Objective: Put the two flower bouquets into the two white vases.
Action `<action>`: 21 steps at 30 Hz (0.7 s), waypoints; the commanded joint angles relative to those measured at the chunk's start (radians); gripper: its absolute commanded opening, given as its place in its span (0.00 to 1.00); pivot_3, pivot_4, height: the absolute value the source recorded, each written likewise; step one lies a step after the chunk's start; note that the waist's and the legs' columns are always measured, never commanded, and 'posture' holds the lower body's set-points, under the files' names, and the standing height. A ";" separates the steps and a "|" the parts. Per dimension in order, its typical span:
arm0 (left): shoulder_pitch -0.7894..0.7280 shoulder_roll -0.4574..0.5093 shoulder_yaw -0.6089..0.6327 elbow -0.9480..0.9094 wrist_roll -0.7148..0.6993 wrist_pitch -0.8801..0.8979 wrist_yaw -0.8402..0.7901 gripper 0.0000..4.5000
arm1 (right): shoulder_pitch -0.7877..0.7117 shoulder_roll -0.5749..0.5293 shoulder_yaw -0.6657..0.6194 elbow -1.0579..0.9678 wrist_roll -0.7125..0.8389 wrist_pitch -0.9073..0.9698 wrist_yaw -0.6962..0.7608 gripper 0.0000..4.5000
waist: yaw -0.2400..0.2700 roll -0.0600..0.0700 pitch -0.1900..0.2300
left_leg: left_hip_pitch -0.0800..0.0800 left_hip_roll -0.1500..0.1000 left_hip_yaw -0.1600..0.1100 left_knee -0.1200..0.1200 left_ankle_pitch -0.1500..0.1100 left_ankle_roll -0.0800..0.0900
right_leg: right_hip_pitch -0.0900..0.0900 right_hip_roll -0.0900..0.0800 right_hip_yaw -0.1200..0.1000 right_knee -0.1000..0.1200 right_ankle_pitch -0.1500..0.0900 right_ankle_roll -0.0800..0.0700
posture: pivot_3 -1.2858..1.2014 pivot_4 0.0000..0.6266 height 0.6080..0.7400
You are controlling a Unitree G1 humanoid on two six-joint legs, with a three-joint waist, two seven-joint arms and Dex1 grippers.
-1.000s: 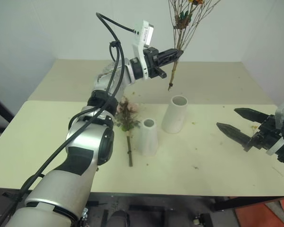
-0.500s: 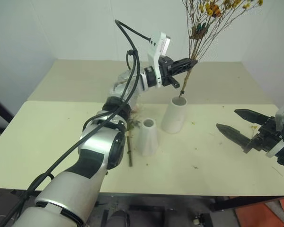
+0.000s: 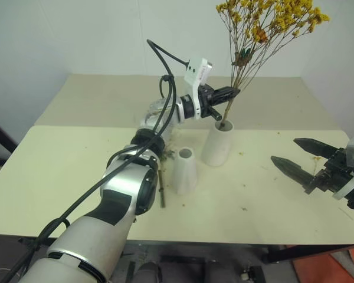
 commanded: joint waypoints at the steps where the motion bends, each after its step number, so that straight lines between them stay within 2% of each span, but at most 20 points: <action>1: -0.002 -0.011 0.017 -0.012 0.000 -0.034 0.004 0.00 | 0.001 -0.009 -0.044 -0.030 0.018 -0.004 -0.002 1.00 | 0.000 0.000 0.000 | 0.000 0.000 0.000 0.000 0.000 0.000 | 0.000 0.000 0.000 0.000 0.000 0.000 | 0.52 0.24 1.00; 21: 0.077 -0.050 0.012 -0.011 0.053 -0.102 0.048 0.00 | 0.013 -0.003 -0.046 -0.044 0.020 -0.011 -0.006 1.00 | 0.001 0.000 0.000 | 0.000 0.000 0.000 0.000 0.000 0.000 | 0.000 0.000 0.000 0.000 0.000 0.000 | 0.52 0.24 1.00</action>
